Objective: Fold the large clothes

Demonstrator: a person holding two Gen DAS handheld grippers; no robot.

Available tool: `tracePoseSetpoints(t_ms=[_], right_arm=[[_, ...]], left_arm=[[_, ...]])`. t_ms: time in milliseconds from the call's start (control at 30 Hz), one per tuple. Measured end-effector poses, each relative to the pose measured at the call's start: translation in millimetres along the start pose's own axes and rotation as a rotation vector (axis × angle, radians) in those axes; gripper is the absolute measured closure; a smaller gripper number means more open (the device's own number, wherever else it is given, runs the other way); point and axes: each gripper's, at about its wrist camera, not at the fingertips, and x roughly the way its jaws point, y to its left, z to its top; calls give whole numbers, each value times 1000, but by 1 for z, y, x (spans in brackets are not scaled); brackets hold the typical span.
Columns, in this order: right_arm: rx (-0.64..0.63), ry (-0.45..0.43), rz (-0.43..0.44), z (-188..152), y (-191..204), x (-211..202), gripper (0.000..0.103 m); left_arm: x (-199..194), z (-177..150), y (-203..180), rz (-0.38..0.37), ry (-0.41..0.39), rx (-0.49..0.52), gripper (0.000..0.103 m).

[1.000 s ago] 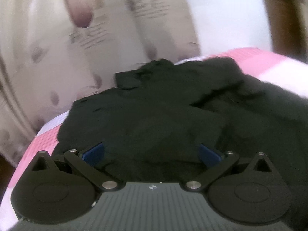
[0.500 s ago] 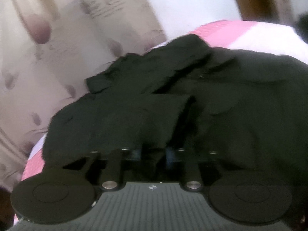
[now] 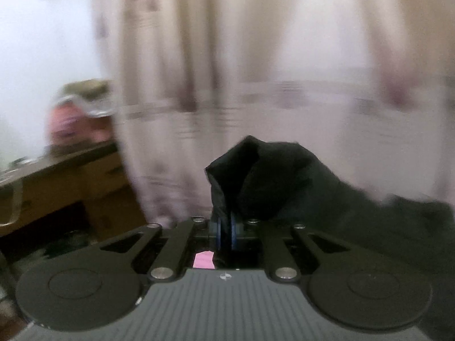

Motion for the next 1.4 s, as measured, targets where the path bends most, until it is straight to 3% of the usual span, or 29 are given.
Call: tracePoseSetpoints(t_ms=[200,233,300,367,400,467,567,600,633,667,767,800,900,967,1000,1100,1267,1400], right_arm=[[-151,14,72,22,33,44,0],[-179,23,86,25,41,55,0],[-237,41,118,29,59,78,0],[-312,67,137,30,82,102,0],[-354,72,139,29,94,112,0],[-448,91,131,26,117,136,0],[-521,126,112,22,143,176,0],[-538,142,103,21,149,187,1],[-560,149,99,19,155,199,4],[-593,156,93,15,163,212,7],[-670,194,87,3,176,242,32],[-696,207,80,-1,179,251,42],[-761,204,32,-8,178,274,53],[-825,195,-6,-7,174,283,76],[-843,188,-23,-4,169,283,94],[-799,90,-90,30,132,266,96],[-635,-40,-373,108,9,202,96],[-487,-37,-585,151,-104,154,97]], left_arm=[[106,-5,68,289,107,-64,91],[122,-13,73,335,128,-62,84],[144,-29,84,405,166,-78,81],[149,-43,99,420,189,-120,61],[149,-46,101,407,187,-137,54],[140,-54,99,363,171,-164,20],[107,-62,70,262,126,-172,13],[99,-66,59,204,120,-173,10],[93,-69,49,140,125,-184,1],[86,-76,41,64,141,-214,0],[67,-104,20,-169,165,-340,0],[65,-113,11,-202,174,-350,0],[61,-139,-16,-253,207,-324,0],[60,-157,-29,-259,217,-296,0],[61,-164,-32,-237,211,-270,0],[59,-170,-32,-241,231,-275,2],[59,-169,-28,-242,207,-284,1],[61,-166,-30,-228,207,-288,1]])
